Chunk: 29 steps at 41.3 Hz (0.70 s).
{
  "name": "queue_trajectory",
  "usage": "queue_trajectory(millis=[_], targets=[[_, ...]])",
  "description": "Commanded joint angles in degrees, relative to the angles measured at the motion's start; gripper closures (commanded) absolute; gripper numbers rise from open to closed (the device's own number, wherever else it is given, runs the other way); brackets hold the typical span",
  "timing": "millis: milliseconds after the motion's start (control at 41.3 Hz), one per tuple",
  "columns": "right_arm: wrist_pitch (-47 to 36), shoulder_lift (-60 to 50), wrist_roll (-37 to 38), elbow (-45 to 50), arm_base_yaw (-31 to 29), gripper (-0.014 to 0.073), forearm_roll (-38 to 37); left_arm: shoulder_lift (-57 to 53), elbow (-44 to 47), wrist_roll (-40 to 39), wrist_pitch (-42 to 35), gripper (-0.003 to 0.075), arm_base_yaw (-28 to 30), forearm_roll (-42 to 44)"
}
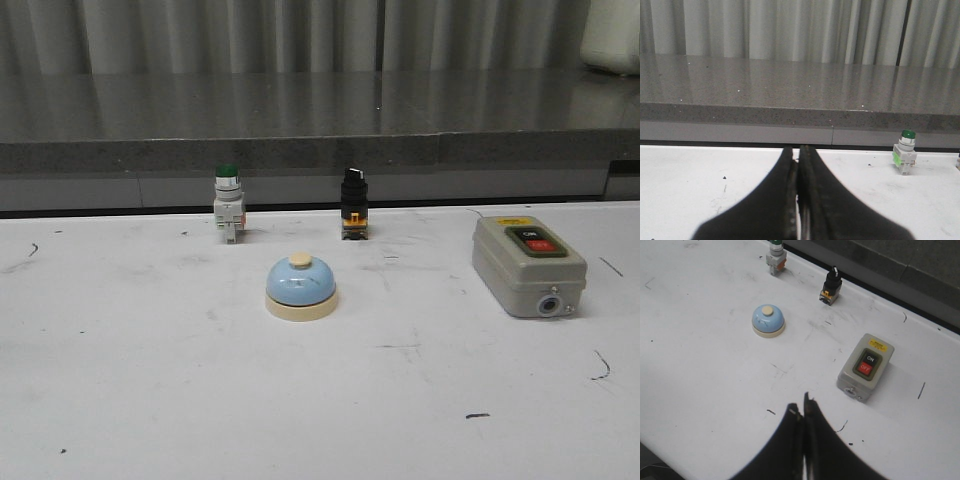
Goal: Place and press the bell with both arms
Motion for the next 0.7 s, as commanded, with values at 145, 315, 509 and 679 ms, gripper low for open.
queue_trajectory(millis=[145, 315, 509, 679], targets=[[-3.5, -0.04, 0.11, -1.4, -0.4, 0.0662, -0.27, -1.05, 1.32, 0.03, -4.91, 0.074, -0.57, -0.6], [-3.5, -0.04, 0.11, -1.4, -0.4, 0.0662, -0.27, -0.94, 1.32, 0.03, -4.91, 0.074, -0.57, -0.6], [-3.5, -0.04, 0.11, -1.4, -0.4, 0.0662, -0.27, -0.94, 1.32, 0.03, -4.91, 0.074, -0.57, -0.6], [-3.5, -0.04, 0.11, -1.4, -0.4, 0.0662, -0.27, -0.94, 1.32, 0.03, -4.91, 0.074, -0.57, -0.6]])
